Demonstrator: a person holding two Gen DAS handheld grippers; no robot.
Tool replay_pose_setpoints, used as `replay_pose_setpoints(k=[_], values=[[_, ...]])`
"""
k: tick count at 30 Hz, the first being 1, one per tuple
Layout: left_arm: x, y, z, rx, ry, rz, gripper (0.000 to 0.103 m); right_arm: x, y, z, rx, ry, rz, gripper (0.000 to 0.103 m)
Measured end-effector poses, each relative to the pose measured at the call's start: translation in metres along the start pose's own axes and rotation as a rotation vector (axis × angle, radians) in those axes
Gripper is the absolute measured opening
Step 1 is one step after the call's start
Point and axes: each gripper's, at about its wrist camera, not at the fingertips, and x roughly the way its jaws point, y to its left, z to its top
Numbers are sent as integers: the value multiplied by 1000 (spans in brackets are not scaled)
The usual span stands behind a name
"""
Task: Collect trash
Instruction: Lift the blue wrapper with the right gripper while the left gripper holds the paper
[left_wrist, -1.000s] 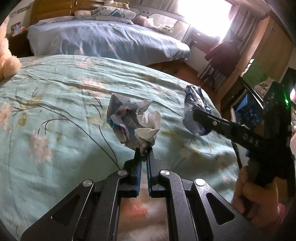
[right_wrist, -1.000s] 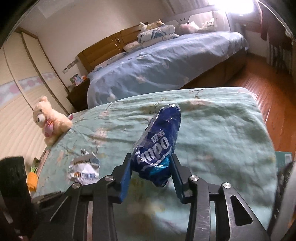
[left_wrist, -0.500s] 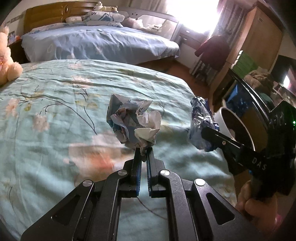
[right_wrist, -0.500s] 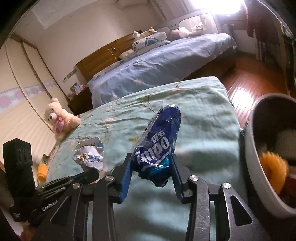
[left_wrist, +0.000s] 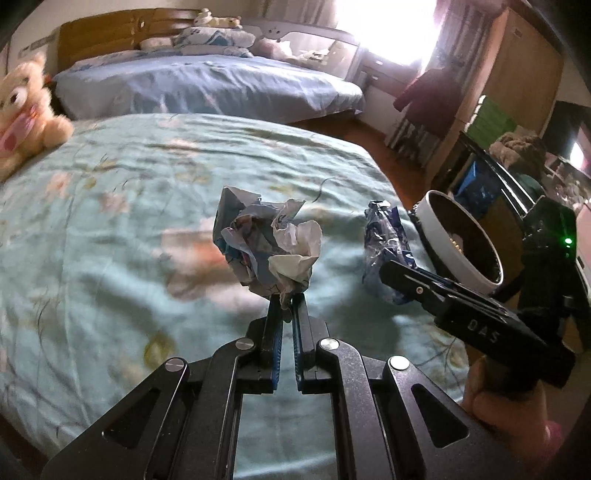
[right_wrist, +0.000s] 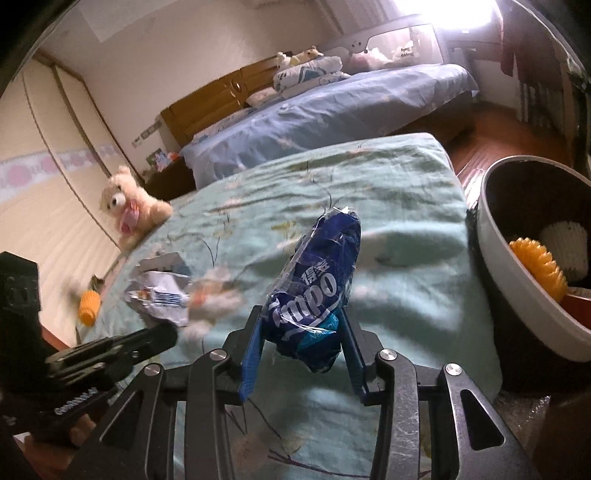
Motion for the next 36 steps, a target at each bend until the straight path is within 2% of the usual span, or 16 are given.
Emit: replay_pose_setpoints(k=[1, 2, 5, 9, 14, 17, 18, 19, 36], values=[[0, 4, -3, -9, 1, 2, 4, 3, 1, -1, -1, 10, -4, 45], [0, 7, -5, -17, 4, 2, 4, 6, 1, -3, 8, 17, -4, 50], [3, 20, -9, -45, 15, -2, 4, 14, 2, -6, 42, 38, 10, 71], [12, 32, -4, -70, 21, -23, 4, 17, 10, -5, 27, 25, 0, 74], [27, 33, 4, -59, 31, -47, 4, 10, 10, -4, 17, -38, -90, 74], [35, 31, 7, -50, 41, -63, 4, 13, 6, -1, 20, -32, -117, 71], [37, 29, 8, -45, 42, -67, 4, 14, 5, -1, 18, -28, -121, 57], [38, 27, 9, -39, 42, -69, 4, 15, 5, -1, 13, -25, -136, 49], [27, -7, 12, 62, 24, -25, 4, -20, 10, -2, -9, -84, -77, 46]])
